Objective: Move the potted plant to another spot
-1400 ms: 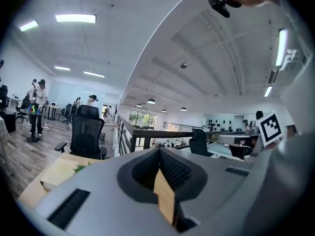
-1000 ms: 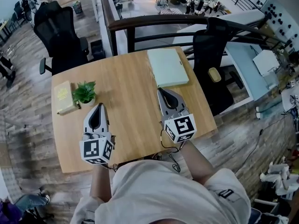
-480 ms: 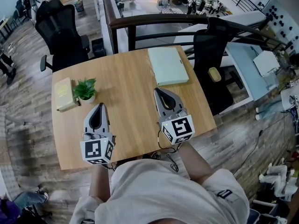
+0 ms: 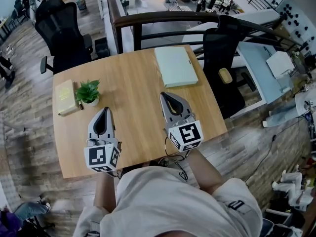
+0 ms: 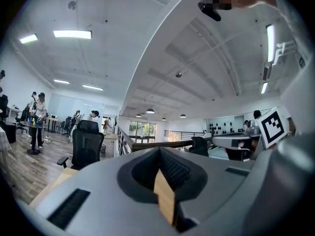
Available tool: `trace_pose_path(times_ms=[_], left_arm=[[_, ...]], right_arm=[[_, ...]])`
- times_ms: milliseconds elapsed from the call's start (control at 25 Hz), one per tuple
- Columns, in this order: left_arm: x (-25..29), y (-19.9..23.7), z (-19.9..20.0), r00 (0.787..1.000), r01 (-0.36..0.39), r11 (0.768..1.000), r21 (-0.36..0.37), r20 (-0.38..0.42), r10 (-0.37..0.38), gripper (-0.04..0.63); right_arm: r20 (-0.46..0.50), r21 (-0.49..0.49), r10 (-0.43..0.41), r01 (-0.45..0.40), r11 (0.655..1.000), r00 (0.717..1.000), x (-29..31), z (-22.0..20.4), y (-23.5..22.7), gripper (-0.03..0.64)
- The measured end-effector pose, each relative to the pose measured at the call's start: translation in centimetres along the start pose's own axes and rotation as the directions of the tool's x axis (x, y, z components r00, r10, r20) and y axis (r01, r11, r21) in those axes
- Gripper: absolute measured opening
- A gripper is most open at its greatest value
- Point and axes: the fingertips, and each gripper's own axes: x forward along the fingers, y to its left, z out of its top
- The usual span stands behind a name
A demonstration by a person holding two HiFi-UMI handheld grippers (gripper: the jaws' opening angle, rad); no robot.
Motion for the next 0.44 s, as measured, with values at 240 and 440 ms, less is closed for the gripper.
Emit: trace_pose_path(times_ms=[240,440], left_arm=[[-0.05,0.27,-0.26,1.0,0.005,1.0,-0.007,-0.006,-0.005,0.012],[-0.3,0.21,-0.93,1.0,0.004,1.0,-0.003,-0.01,-0.004,0.012]], right_arm=[[-0.007,0.004,-0.002,0.002,1.0,1.0,0.47,0.1,0.13,0.003],[-0.003,-0.004,0.0,0.0,1.0,1.0,0.39,-0.21,0.4,0.003]])
